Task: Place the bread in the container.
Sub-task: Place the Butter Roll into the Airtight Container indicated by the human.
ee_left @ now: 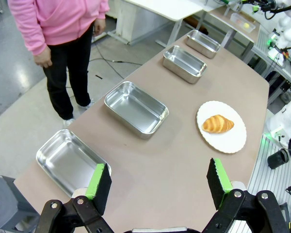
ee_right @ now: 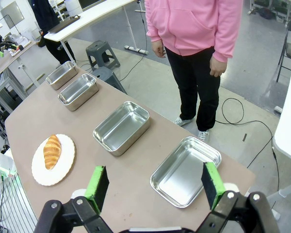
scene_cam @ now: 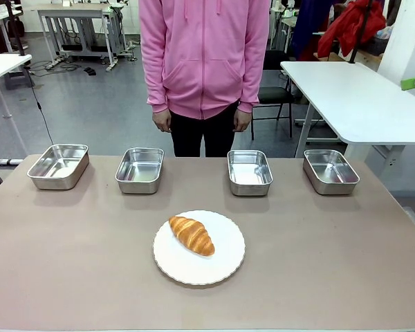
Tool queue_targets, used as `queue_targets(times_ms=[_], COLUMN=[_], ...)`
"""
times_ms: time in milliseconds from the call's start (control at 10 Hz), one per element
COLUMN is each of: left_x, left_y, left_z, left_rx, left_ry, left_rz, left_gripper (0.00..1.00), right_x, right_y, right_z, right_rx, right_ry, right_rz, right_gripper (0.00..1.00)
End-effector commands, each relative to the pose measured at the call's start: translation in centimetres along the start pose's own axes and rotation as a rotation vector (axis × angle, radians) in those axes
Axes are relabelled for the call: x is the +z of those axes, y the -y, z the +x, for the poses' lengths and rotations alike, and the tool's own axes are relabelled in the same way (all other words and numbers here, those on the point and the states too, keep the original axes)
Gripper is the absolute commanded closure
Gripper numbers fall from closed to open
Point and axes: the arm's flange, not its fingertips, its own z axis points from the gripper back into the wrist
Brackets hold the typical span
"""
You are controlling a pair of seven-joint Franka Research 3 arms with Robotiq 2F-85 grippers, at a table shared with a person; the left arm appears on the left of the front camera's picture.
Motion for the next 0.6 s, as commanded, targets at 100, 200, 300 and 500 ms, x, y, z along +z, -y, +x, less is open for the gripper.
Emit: queue_targets(times_ms=[100, 200, 300, 500], left_x=[0.05, 0.05, 0.05, 0.05], left_y=[0.10, 0.10, 0.10, 0.10], left_z=[0.05, 0.05, 0.05, 0.05], left_rx=[-0.005, -0.005, -0.005, -0.005], left_ry=[0.002, 0.002, 0.002, 0.002], left_rz=[0.000, 0.000, 0.000, 0.000], left_gripper=[0.00, 0.00, 0.00, 0.00], right_x=[-0.05, -0.05, -0.05, -0.05], right_y=[-0.15, -0.15, -0.15, -0.15], right_z=[0.03, 0.03, 0.03, 0.03], right_rx=[0.002, 0.002, 0.002, 0.002], right_ry=[0.010, 0.010, 0.010, 0.010], right_rz=[0.006, 0.006, 0.006, 0.006], right_gripper=[0.00, 0.00, 0.00, 0.00])
